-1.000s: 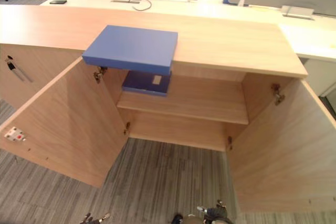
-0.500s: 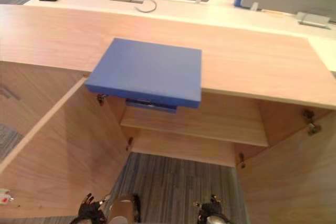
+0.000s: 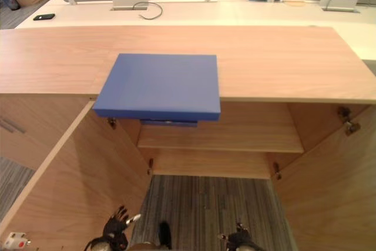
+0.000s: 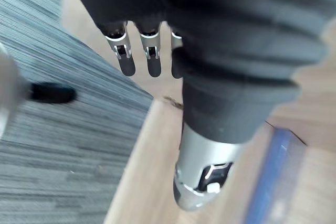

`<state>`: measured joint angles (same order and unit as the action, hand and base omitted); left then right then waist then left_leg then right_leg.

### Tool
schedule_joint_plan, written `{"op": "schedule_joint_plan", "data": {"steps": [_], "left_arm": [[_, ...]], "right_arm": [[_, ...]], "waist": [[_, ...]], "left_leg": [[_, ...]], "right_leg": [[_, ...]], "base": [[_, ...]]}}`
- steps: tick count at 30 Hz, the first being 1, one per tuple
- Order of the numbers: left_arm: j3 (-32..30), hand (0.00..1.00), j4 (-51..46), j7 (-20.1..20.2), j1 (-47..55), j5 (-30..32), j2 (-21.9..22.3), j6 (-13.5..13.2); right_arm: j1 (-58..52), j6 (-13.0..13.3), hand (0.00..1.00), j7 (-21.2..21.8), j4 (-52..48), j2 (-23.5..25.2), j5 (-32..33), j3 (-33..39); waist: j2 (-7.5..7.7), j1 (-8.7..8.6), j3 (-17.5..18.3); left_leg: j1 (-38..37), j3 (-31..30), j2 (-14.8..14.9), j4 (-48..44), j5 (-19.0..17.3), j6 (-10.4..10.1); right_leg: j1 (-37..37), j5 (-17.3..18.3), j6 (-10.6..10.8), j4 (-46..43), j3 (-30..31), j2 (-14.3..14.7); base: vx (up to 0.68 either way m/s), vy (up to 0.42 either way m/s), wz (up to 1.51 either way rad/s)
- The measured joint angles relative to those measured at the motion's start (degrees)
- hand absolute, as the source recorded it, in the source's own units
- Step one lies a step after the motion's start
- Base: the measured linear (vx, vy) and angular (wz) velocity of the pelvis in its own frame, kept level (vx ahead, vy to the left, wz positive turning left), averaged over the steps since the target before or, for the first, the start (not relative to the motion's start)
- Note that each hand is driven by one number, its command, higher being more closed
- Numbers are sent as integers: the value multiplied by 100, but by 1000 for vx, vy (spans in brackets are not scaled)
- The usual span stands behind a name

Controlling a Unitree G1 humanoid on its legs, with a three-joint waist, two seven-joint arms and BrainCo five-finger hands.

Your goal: Walk over to the cabinet, pick up the folder, carry it to the office cabinet, place the folder inside the office cabinet, then close the office cabinet door

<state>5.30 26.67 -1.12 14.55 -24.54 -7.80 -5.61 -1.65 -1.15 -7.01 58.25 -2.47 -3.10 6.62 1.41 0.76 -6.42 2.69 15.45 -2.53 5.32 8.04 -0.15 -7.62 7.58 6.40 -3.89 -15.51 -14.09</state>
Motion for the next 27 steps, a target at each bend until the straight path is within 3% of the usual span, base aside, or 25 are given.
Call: {"op": "schedule_joint_plan", "data": {"steps": [2, 4, 5, 6, 8, 10, 12, 14, 16, 21, 27], "left_arm": [[272, 0, -1369, 205, 210, 28, -339, -2], [403, 0, -2359, 505, 346, 10, -948, -16], [434, 0, -2950, 740, 408, -68, -1578, -25], [432, 0, -3227, 892, 435, -186, -1932, -25], [370, 0, -4349, 1364, 635, -582, -3426, -43], [209, 0, -4996, 1739, 746, -802, -4205, -60], [-61, 0, -5414, 2076, 751, -1007, -4585, -125], [-461, 0, -5459, 2350, 545, -1683, -4599, -291], [-782, 0, -5416, 2424, 314, -1974, -4486, -328], [-1698, 0, -5389, 2689, -415, -3039, -3551, -486], [-1832, 0, -5605, 2730, -519, -3176, -3045, -637]], "right_arm": [[184, -1, 0, 64, -2, -132, -38, 1], [207, 2, 0, 121, -3, -278, -55, 2], [205, 2, 0, 165, -1, -387, -74, 5], [198, 3, 0, 207, 6, -451, -98, 11], [146, 7, 0, 324, 62, -664, -230, 102], [72, 33, 0, 378, 62, -798, -278, 133], [25, 76, 0, 445, 62, -835, -291, 228], [-98, 145, 0, 486, 59, -806, -399, 283], [-173, 195, 0, 518, 51, -789, -489, 282], [-357, 353, 0, 632, 44, -737, -687, 212], [-459, 358, 0, 689, 58, -633, -736, 54]], "waist": [[-120, -60, -32], [-192, -98, 12], [-211, -99, 27], [-208, -123, 30], [-148, -125, 98], [-141, -129, 162], [-136, -135, 187], [-100, -95, 294], [-76, -31, 324], [-52, 104, 427], [-39, 139, 443]], "left_leg": [[57, -242, -72, 0, -28, 34], [57, -348, -97, -1, -27, 36], [57, -366, -98, -1, -26, 37], [57, -369, -69, -2, 15, 10], [85, -404, -87, -18, 71, 86], [138, -473, -74, -31, 83, 104], [143, -555, -23, -31, 87, 109], [159, -619, 67, -31, 88, 106], [159, -629, 98, -31, 98, 91], [160, -630, 150, -2, 153, 34], [184, -674, 199, 4, 262, -59]], "right_leg": [[68, 93, 27, -12, 7, -24], [58, 101, 3, 30, 17, 0], [45, 84, -25, 64, 14, 15], [45, 50, -74, 66, 22, 21], [44, -50, 14, 96, 31, 41], [41, -138, 6, 161, 27, 80], [31, -214, -23, 160, 28, 148], [32, -250, -51, 150, 30, 219], [33, -256, -60, 141, 36, 249], [49, -214, -121, 138, 168, 293], [79, -34, -207, 106, 200, 368]], "base": [[-135, -1, -11], [-63, -8, -4], [0, 0, 0], [12, -32, -4], [42, -39, 0], [81, -31, 9], [57, -29, 11], [40, -50, 11], [10, -24, 3], [-61, -10, -3], [-111, -12, 2]]}}
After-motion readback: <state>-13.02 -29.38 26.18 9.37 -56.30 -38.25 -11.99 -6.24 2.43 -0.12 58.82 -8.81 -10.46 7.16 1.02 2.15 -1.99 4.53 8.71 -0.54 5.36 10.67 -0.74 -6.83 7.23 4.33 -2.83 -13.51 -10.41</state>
